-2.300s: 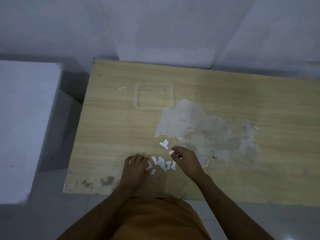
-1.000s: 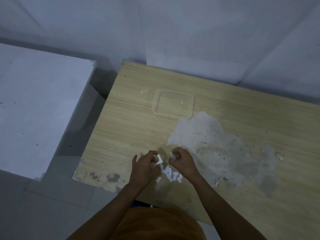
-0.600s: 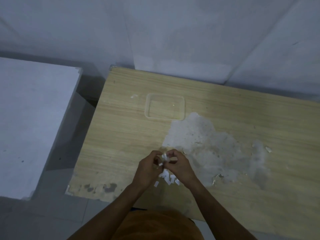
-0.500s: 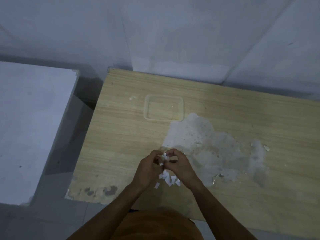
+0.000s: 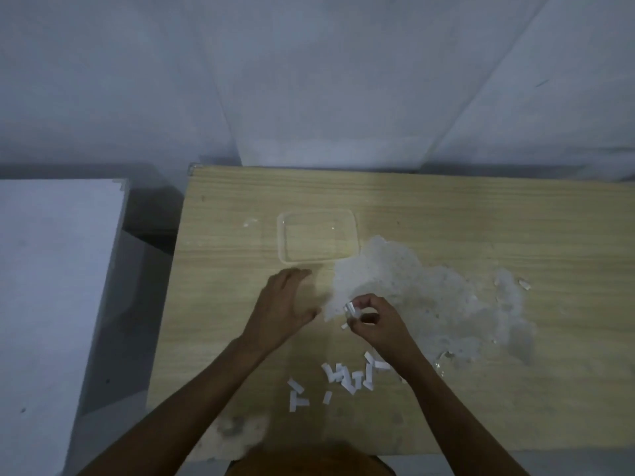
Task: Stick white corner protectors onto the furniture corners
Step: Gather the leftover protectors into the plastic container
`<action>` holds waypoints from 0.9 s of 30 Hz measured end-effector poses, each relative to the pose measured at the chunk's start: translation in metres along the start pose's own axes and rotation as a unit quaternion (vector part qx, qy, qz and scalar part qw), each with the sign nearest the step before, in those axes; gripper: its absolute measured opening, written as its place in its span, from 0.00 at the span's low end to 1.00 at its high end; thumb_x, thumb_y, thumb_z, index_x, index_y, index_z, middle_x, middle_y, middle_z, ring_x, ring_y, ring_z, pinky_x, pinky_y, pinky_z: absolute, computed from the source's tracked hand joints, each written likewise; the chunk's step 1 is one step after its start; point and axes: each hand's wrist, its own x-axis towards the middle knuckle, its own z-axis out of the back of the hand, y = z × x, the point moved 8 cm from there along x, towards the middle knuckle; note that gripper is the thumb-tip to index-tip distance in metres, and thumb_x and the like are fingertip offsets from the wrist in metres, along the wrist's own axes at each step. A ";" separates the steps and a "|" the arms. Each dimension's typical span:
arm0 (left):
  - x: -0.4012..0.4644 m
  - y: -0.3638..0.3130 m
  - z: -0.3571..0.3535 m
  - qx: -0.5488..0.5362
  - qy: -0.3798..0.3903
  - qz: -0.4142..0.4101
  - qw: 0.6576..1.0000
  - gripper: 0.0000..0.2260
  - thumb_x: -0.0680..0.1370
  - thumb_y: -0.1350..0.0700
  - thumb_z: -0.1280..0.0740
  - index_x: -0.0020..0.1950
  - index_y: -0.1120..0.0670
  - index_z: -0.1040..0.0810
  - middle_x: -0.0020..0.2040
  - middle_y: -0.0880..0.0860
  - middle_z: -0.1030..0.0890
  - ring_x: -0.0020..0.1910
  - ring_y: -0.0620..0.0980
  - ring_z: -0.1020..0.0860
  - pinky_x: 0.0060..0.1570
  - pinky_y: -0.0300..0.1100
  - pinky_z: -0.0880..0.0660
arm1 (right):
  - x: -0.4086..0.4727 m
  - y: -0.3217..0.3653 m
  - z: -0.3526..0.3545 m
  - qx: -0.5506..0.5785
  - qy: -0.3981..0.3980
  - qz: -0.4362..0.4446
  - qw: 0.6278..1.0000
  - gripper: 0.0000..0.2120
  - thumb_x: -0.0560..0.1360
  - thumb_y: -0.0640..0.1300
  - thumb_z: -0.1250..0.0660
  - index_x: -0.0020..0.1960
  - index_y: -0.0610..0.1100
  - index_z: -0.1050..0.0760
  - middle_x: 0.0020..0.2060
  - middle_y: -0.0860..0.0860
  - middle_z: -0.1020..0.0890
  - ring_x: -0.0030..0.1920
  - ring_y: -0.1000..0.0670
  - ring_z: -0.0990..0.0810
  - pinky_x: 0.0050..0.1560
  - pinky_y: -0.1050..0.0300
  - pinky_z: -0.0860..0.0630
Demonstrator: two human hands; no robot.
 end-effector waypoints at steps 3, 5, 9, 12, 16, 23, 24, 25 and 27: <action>0.042 0.009 0.016 0.088 -0.036 -0.027 0.995 0.37 0.68 0.44 0.25 0.72 0.56 0.33 0.70 0.57 0.31 0.69 0.58 0.34 0.66 0.51 0.34 | 0.010 0.005 0.007 -0.029 -0.017 0.013 0.999 0.09 0.72 0.36 0.28 0.52 0.42 0.23 0.53 0.44 0.22 0.49 0.49 0.18 0.48 0.63 0.22; 0.069 0.016 0.018 0.148 -0.020 -0.030 0.988 0.42 0.67 0.40 0.27 0.75 0.55 0.38 0.74 0.57 0.36 0.73 0.58 0.38 0.70 0.53 0.38 | 0.020 0.011 0.008 -0.041 -0.018 0.014 0.999 0.10 0.72 0.36 0.28 0.52 0.43 0.23 0.53 0.45 0.22 0.49 0.49 0.18 0.49 0.60 0.21; 0.108 0.038 0.008 0.208 0.061 0.007 0.976 0.51 0.66 0.35 0.28 0.78 0.51 0.53 0.79 0.55 0.51 0.77 0.56 0.52 0.74 0.57 0.47 | 0.050 0.028 0.008 -0.043 -0.034 0.029 0.998 0.10 0.71 0.38 0.27 0.49 0.46 0.23 0.52 0.46 0.23 0.48 0.49 0.17 0.48 0.56 0.19; 0.120 0.050 0.002 0.224 0.104 0.017 0.969 0.54 0.65 0.35 0.28 0.78 0.49 0.58 0.79 0.54 0.57 0.78 0.56 0.56 0.74 0.58 0.49 | 0.075 0.043 0.004 -0.069 -0.063 0.052 0.994 0.09 0.71 0.40 0.26 0.48 0.48 0.23 0.50 0.47 0.23 0.46 0.52 0.17 0.46 0.61 0.20; 0.128 0.054 0.000 0.230 0.125 -0.019 0.965 0.55 0.64 0.34 0.27 0.78 0.49 0.58 0.79 0.53 0.56 0.78 0.55 0.54 0.74 0.56 0.48 | 0.106 0.059 -0.006 -0.106 -0.100 0.088 0.985 0.06 0.73 0.43 0.28 0.48 0.48 0.23 0.48 0.49 0.24 0.45 0.50 0.19 0.47 0.59 0.21; 0.133 0.059 0.000 0.204 0.143 -0.043 0.967 0.54 0.65 0.36 0.27 0.78 0.50 0.58 0.79 0.52 0.57 0.78 0.54 0.56 0.75 0.55 0.48 | 0.147 0.063 -0.033 -0.228 -0.064 0.068 0.969 0.13 0.71 0.37 0.30 0.55 0.41 0.24 0.56 0.44 0.29 0.46 0.45 0.22 0.48 0.52 0.22; 0.133 0.059 0.000 0.201 0.143 -0.045 0.968 0.54 0.65 0.36 0.27 0.78 0.50 0.58 0.79 0.52 0.58 0.78 0.54 0.57 0.75 0.55 0.48 | 0.150 0.064 -0.037 -0.236 -0.058 0.067 0.968 0.13 0.71 0.37 0.30 0.55 0.41 0.24 0.56 0.44 0.29 0.46 0.46 0.22 0.46 0.54 0.23; 0.132 0.059 0.000 0.198 0.142 -0.047 0.969 0.54 0.65 0.36 0.27 0.78 0.50 0.58 0.79 0.52 0.58 0.78 0.54 0.57 0.75 0.55 0.48 | 0.153 0.063 -0.039 -0.246 -0.052 0.067 0.966 0.13 0.72 0.37 0.30 0.56 0.41 0.24 0.57 0.45 0.29 0.46 0.46 0.23 0.45 0.56 0.25; 0.132 0.058 0.000 0.193 0.140 -0.052 0.970 0.54 0.65 0.36 0.27 0.78 0.50 0.57 0.79 0.52 0.58 0.78 0.54 0.57 0.75 0.56 0.48 | 0.156 0.063 -0.044 -0.264 -0.037 0.072 0.961 0.14 0.73 0.38 0.31 0.58 0.41 0.25 0.57 0.44 0.29 0.49 0.45 0.22 0.45 0.58 0.27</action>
